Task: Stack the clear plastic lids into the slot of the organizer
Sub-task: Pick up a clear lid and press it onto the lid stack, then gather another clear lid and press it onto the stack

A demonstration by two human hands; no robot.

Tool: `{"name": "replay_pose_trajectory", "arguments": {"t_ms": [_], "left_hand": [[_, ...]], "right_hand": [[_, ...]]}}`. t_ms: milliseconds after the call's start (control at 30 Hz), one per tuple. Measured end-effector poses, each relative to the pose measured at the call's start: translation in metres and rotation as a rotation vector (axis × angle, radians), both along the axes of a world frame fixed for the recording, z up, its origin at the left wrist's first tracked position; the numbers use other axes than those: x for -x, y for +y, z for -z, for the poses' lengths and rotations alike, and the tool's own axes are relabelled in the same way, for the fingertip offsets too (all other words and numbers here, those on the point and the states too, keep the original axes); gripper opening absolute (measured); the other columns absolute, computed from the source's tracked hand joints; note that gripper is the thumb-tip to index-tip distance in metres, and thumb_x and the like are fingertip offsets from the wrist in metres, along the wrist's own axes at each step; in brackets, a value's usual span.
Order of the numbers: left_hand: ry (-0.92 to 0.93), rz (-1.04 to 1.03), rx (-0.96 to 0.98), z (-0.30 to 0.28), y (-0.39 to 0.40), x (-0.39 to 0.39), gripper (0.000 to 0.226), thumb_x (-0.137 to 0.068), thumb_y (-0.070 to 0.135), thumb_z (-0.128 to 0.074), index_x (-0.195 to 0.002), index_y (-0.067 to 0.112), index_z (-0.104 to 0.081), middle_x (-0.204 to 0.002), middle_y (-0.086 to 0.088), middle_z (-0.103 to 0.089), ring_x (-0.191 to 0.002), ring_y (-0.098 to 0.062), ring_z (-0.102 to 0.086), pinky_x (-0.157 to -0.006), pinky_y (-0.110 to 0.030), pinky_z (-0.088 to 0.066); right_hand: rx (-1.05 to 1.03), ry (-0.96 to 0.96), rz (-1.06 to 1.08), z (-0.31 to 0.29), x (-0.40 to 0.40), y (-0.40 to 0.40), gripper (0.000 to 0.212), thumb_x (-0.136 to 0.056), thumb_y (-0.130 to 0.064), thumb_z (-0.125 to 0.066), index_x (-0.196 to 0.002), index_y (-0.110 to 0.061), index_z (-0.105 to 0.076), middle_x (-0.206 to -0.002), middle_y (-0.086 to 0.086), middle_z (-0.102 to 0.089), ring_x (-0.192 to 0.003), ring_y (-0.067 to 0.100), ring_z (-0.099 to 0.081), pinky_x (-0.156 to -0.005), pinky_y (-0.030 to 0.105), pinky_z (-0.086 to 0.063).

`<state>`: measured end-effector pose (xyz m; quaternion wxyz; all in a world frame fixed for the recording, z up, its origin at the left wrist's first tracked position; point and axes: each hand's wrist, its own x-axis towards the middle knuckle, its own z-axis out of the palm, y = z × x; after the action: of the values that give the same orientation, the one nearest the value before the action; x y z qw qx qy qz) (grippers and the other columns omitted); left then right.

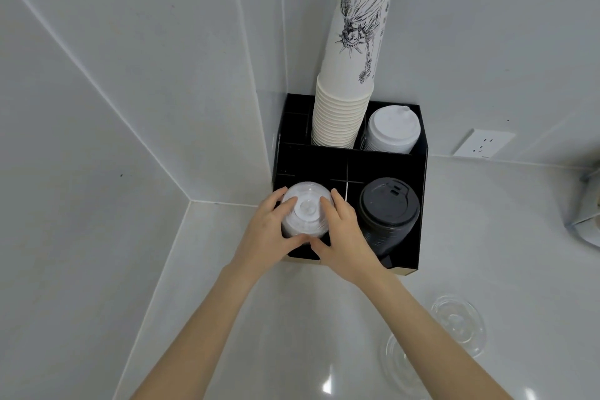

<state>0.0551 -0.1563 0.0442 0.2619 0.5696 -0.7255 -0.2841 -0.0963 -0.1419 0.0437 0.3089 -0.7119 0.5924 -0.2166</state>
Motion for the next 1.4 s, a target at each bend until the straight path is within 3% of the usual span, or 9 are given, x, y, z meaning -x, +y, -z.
{"name": "replay_pose_trajectory", "arguments": {"t_ms": [400,600,767,833,967,1133,1233,1333,1400], "left_hand": [[-0.005,-0.006,-0.005,-0.011,0.013,-0.001,0.065,-0.067,0.022,-0.077,-0.123,0.014,-0.045,-0.142,-0.008,-0.034,-0.128,-0.020,-0.035,-0.097,-0.021,-0.026],[0.029,-0.024,0.111,-0.019,0.038,0.012,0.050,-0.071,0.017,-0.073,-0.116,0.015,-0.052,-0.133,-0.006,-0.047,-0.121,-0.016,-0.042,-0.097,-0.025,-0.034],[0.087,0.053,0.118,-0.020,0.064,0.035,0.042,-0.074,0.013,-0.070,-0.113,0.017,-0.054,-0.119,0.003,-0.054,-0.112,-0.010,-0.047,-0.096,-0.021,-0.038],[0.098,0.091,0.069,-0.016,0.073,0.045,0.043,-0.076,0.017,-0.069,-0.116,0.019,-0.052,-0.118,0.004,-0.055,-0.110,-0.009,-0.048,-0.094,-0.014,-0.036],[0.161,0.140,-0.046,-0.006,0.096,0.072,0.041,-0.077,0.019,-0.069,-0.115,0.019,-0.053,-0.114,0.004,-0.056,-0.108,-0.012,-0.051,-0.096,-0.024,-0.039],[0.147,0.192,-0.115,0.018,0.121,0.098,0.041,-0.074,0.019,-0.071,-0.112,0.016,-0.055,-0.118,0.000,-0.056,-0.110,-0.010,-0.050,-0.092,-0.001,-0.027],[0.110,0.219,-0.166,0.034,0.132,0.112,0.043,-0.074,0.016,-0.071,-0.113,0.014,-0.055,-0.128,-0.003,-0.052,-0.116,-0.010,-0.046,-0.093,0.003,-0.021],[0.061,0.225,-0.206,0.048,0.140,0.120,0.049,-0.072,0.016,-0.072,-0.117,0.013,-0.052,-0.135,-0.003,-0.045,-0.124,-0.015,-0.042,-0.099,-0.008,-0.022],[-0.014,0.240,-0.207,0.058,0.146,0.123,0.061,-0.068,0.026,-0.075,-0.122,0.012,-0.048,-0.139,-0.004,-0.042,-0.128,-0.016,-0.036,-0.104,-0.018,-0.021]], "right_hand": [[0.071,-0.042,-0.002,-0.018,0.000,0.012,0.069,-0.082,-0.013,-0.061,-0.136,-0.007,-0.020,-0.150,0.017,-0.018,-0.139,0.028,-0.012,-0.115,0.042,-0.016],[0.120,-0.084,-0.022,-0.030,0.019,0.038,0.049,-0.084,-0.006,-0.055,-0.128,-0.011,-0.035,-0.137,0.006,-0.042,-0.128,0.018,-0.032,-0.104,0.026,-0.029],[0.152,-0.046,0.016,-0.026,0.045,0.063,0.035,-0.086,-0.009,-0.054,-0.120,-0.015,-0.046,-0.124,0.004,-0.055,-0.115,0.018,-0.048,-0.090,0.036,-0.048],[0.134,-0.036,0.034,-0.023,0.059,0.076,0.033,-0.086,-0.010,-0.054,-0.119,-0.016,-0.049,-0.121,0.003,-0.057,-0.112,0.018,-0.051,-0.091,0.031,-0.046],[0.065,-0.053,0.105,-0.016,0.090,0.104,0.031,-0.085,-0.008,-0.056,-0.115,-0.016,-0.053,-0.114,0.003,-0.062,-0.108,0.017,-0.053,-0.090,0.023,-0.038],[-0.016,0.000,0.141,0.003,0.121,0.135,0.028,-0.085,-0.013,-0.058,-0.113,-0.017,-0.055,-0.114,0.005,-0.062,-0.109,0.018,-0.052,-0.088,0.018,-0.033],[-0.009,0.089,0.085,0.019,0.140,0.150,0.030,-0.083,-0.016,-0.061,-0.113,-0.016,-0.055,-0.115,0.005,-0.062,-0.115,0.022,-0.047,-0.096,0.025,-0.033],[-0.051,0.180,0.062,0.033,0.155,0.165,0.044,-0.077,-0.033,-0.058,-0.116,-0.016,-0.051,-0.124,0.003,-0.057,-0.124,0.025,-0.039,-0.105,0.040,-0.034],[-0.094,0.243,0.054,0.044,0.162,0.174,0.059,-0.071,-0.049,-0.052,-0.121,-0.018,-0.048,-0.133,0.004,-0.050,-0.130,0.026,-0.032,-0.109,0.040,-0.029]]}}
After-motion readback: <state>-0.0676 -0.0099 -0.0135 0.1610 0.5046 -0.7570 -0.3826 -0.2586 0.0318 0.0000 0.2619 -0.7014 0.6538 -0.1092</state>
